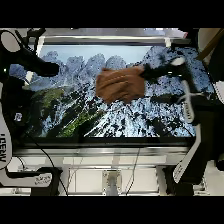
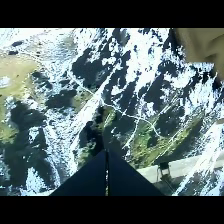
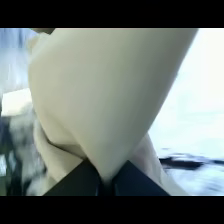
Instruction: Fold the clothes and pants, and hang the long-sleeved shirts on hangers.
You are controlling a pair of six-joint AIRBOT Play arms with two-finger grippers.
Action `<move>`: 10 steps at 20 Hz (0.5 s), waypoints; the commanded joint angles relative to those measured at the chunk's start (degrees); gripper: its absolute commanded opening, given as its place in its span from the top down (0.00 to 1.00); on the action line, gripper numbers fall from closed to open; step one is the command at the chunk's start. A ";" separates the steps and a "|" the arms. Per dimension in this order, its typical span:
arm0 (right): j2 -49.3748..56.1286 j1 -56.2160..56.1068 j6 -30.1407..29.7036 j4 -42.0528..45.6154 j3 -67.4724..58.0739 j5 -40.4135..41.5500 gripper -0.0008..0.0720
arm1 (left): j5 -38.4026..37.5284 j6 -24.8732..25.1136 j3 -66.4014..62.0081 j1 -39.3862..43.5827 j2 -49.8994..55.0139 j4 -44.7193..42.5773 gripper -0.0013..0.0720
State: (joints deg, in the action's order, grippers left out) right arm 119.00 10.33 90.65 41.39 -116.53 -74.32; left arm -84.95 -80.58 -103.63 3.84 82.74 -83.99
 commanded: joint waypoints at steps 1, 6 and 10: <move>-4.79 14.23 -0.35 2.47 -0.11 -1.66 0.95 | 0.48 0.00 0.00 0.00 -0.04 0.00 0.97; -8.52 33.09 -0.26 4.63 -0.11 -3.19 0.94 | 4.48 0.02 0.00 0.00 -0.04 0.00 0.97; -8.55 44.09 -0.04 11.30 0.66 -8.83 0.94 | 5.09 0.00 0.00 0.00 -0.04 0.00 0.97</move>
State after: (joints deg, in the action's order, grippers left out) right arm 111.00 46.59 90.39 47.72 -116.29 -79.35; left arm -80.90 -80.58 -103.63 3.84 82.74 -83.99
